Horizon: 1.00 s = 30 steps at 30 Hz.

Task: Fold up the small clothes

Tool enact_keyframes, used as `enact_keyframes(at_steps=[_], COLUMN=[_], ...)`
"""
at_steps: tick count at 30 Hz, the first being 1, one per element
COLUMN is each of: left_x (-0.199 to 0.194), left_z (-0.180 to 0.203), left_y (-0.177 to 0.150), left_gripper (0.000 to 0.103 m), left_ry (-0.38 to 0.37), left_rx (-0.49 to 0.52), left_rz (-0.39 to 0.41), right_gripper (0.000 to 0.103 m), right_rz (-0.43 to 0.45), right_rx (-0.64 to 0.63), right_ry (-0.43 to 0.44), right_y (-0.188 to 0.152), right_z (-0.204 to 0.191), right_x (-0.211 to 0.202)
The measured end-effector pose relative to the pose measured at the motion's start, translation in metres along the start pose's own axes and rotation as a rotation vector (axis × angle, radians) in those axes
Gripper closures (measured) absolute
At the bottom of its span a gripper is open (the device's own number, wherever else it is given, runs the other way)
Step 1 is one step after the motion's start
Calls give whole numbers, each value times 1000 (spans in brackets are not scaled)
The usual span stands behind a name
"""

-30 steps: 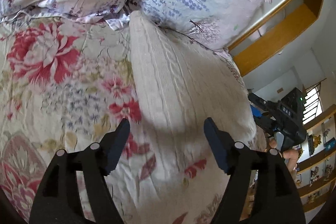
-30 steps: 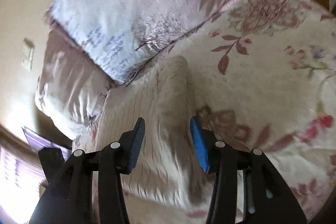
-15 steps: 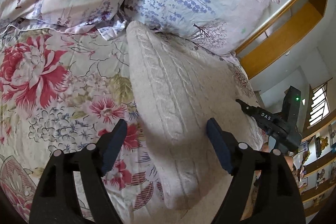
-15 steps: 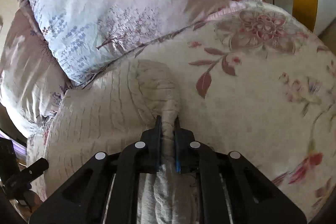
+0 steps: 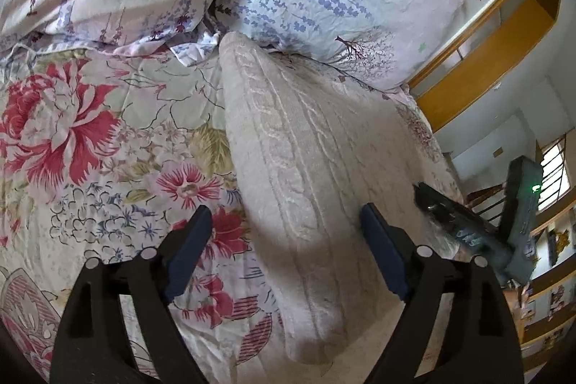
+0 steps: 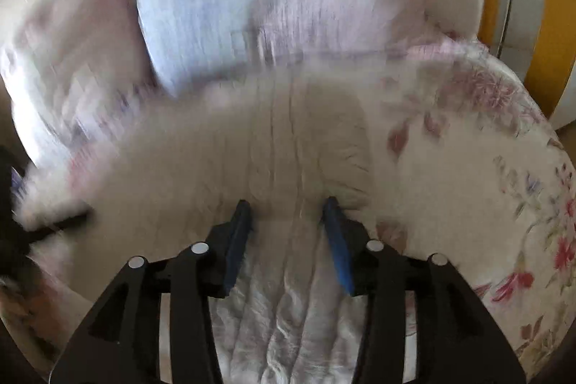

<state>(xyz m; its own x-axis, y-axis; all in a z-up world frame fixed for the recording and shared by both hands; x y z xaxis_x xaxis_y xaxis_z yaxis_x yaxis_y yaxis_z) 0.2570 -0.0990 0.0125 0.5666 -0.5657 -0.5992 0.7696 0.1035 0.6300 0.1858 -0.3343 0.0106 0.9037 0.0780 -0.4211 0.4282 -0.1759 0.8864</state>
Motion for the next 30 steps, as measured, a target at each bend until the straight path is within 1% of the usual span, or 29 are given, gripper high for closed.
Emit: enact_keyframes(at_steps=[1, 2, 5, 7, 9, 10, 11, 12, 13, 14, 15, 19, 21, 23, 24, 25, 26, 28, 30], left_x=[0, -1, -1, -2, 0, 1, 2, 3, 4, 5, 5, 6, 6, 8, 8, 9, 9, 10, 11], left_z=[1, 4, 9, 10, 13, 14, 15, 16, 17, 18, 19, 19, 18, 15, 12, 8, 5, -3, -7], left_y=[0, 0, 0, 1, 1, 2, 2, 2, 1, 1, 0, -1, -2, 0, 2, 4, 6, 11, 15], left_gripper=[18, 18, 16, 16, 15, 14, 13, 13, 12, 12, 11, 10, 10, 10, 10, 10, 10, 10, 11], left_ry=[7, 19, 52, 56, 68, 77, 81, 85, 86, 90, 95, 100, 93, 70, 46, 25, 9, -25, -50], left_rx=[10, 31, 79, 96, 113, 128, 131, 138, 145, 149, 156, 162, 151, 120, 90, 55, 25, -37, -83], left_rz=[5, 13, 28, 31, 30, 41, 42, 41, 40, 40, 42, 38, 29, 4, -14, -27, -33, -34, -40], right_gripper=[57, 57, 57, 57, 57, 57, 57, 56, 56, 56, 56, 56, 56, 53, 47, 39, 36, 35, 35], right_rz=[20, 20, 14, 43, 94, 95, 77, 37, 5, 28, 32, 24, 15, -4, -15, -21, -17, 3, -9], right_rx=[-28, -29, 7, 32, 67, 76, 74, 65, 31, 7, -12, 29, 39, 60, 89, 140, 197, 298, 393], right_ry=[-12, -17, -3, 12, 24, 29, 30, 25, 8, 1, -10, 10, 25, 43, 65, 105, 143, 181, 199], right_y=[-2, -2, 2, 7, 9, 9, 7, 3, -4, -6, -6, -6, -6, -2, 2, 7, 11, 20, 25], right_z=[-4, -4, 1, 4, 6, 8, 8, 8, 4, 2, -1, 4, 6, 9, 13, 18, 25, 41, 59], right_x=[-1, -1, -4, -14, -25, -25, -21, -13, -4, -6, -6, -7, -9, -10, -12, -16, -19, -22, -17])
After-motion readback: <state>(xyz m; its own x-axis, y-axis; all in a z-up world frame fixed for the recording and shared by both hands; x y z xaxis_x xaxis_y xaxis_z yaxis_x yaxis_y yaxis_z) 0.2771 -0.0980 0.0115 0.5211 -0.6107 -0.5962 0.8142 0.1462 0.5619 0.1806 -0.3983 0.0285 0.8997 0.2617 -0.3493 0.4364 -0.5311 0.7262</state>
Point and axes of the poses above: each gripper's, at about its wrist camera, not at the fingertips, and x roughly the way its jaws point, z to its right, y to its top, the point moved 2 cm from there along x, roughly the way its jaws point, and after that the axes turned 12 degrees about z, right-handed, at the moved point
